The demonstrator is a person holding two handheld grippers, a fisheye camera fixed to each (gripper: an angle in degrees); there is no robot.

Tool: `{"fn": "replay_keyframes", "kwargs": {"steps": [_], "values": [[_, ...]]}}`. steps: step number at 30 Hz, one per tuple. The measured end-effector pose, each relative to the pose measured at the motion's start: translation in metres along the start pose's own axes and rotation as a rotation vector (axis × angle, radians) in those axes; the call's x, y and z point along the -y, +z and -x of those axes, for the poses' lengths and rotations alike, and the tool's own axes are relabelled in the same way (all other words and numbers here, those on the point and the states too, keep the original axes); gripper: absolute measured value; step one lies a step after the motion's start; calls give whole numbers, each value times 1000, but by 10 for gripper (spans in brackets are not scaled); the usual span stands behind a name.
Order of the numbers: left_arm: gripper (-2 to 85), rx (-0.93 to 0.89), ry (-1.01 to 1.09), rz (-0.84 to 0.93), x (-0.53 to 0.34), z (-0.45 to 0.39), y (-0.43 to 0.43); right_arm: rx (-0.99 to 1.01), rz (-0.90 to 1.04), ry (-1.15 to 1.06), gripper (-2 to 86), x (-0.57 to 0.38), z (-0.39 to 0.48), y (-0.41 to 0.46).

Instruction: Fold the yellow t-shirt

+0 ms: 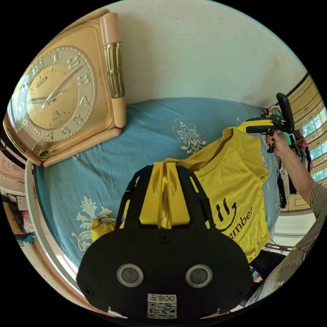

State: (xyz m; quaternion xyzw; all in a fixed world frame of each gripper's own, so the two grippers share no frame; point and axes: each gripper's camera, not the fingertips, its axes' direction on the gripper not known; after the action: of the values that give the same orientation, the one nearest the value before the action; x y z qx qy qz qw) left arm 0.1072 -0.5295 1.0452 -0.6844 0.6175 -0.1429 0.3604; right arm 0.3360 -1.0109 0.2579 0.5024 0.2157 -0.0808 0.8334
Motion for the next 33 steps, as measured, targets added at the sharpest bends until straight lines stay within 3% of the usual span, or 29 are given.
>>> {"fn": "replay_keyframes", "kwargs": {"steps": [4, 9, 18, 21, 24, 29, 33], "values": [[25, 38, -92, -73, 15, 14, -8, 28, -40, 92, 2, 3, -20, -1], [43, 112, -105, 37, 9, 20, 24, 27, 61, 202, 2, 13, -41, 38], [47, -125, -147, -193, -70, 30, -18, -55, -55, 184, 1, -12, -24, 18], [24, -25, -80, -104, -97, 16, -8, -72, 18, 127, 1, -26, -10, 34], [11, 79, -82, 51, -104, 20, 19, -223, 148, 139, 0, -29, -10, 70], [11, 46, -142, -63, -130, 30, -3, -318, 46, 223, 2, -33, -2, 72], [30, 7, -233, -215, -201, 46, -59, -345, -12, 231, 3, -47, 12, 63]]}}
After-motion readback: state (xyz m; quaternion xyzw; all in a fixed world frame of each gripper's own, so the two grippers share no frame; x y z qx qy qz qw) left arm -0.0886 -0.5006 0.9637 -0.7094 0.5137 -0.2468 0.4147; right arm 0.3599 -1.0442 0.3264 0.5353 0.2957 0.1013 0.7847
